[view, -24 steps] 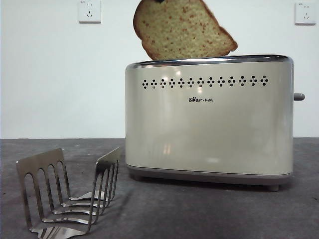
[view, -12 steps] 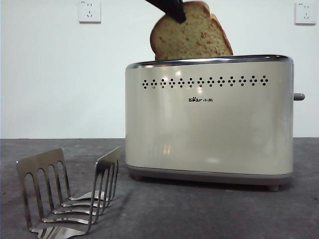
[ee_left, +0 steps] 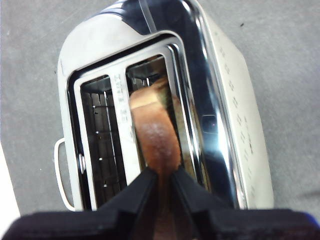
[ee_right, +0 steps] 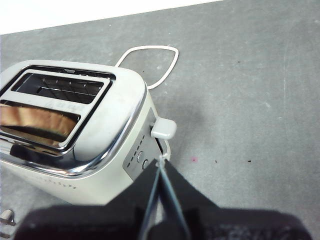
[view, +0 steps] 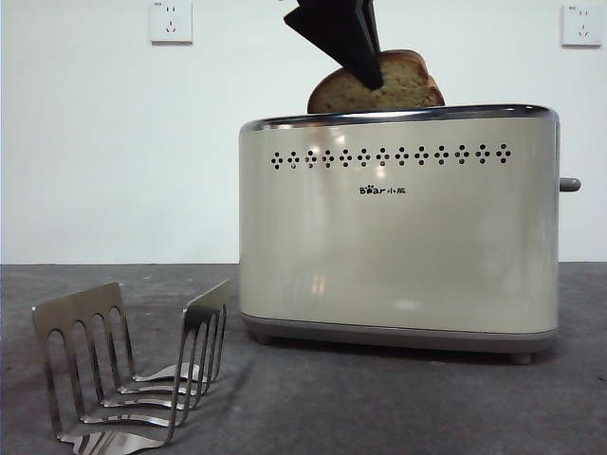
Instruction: Pick up a slice of bread from the rack,put the bread on the toaster,press the button
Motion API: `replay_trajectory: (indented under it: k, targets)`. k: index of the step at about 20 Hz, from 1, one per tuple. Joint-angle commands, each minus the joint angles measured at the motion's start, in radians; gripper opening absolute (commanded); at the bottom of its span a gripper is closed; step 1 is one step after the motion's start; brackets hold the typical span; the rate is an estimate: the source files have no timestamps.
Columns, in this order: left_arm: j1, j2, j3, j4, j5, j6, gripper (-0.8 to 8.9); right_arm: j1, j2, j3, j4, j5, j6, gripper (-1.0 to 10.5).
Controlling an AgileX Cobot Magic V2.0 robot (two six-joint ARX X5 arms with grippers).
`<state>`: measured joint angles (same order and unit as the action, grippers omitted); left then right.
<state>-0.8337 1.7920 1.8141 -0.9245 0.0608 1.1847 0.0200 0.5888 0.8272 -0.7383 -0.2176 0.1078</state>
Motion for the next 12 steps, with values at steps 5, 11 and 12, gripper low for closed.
replay_trajectory:
  k: [5,11,12]
  targets:
    - [-0.019,0.041,-0.017,0.031,-0.004,-0.084,0.05,0.000,-0.002,0.004,0.001,-0.003,-0.008,0.0]
    - [-0.018,0.017,-0.017,0.029,-0.012,-0.085,2.35,0.000,-0.002,0.004,-0.004,-0.003,-0.008,0.0]
    - [-0.018,0.007,-0.017,0.031,-0.012,-0.085,2.35,0.000,-0.002,0.004,-0.004,-0.003,-0.008,0.0]
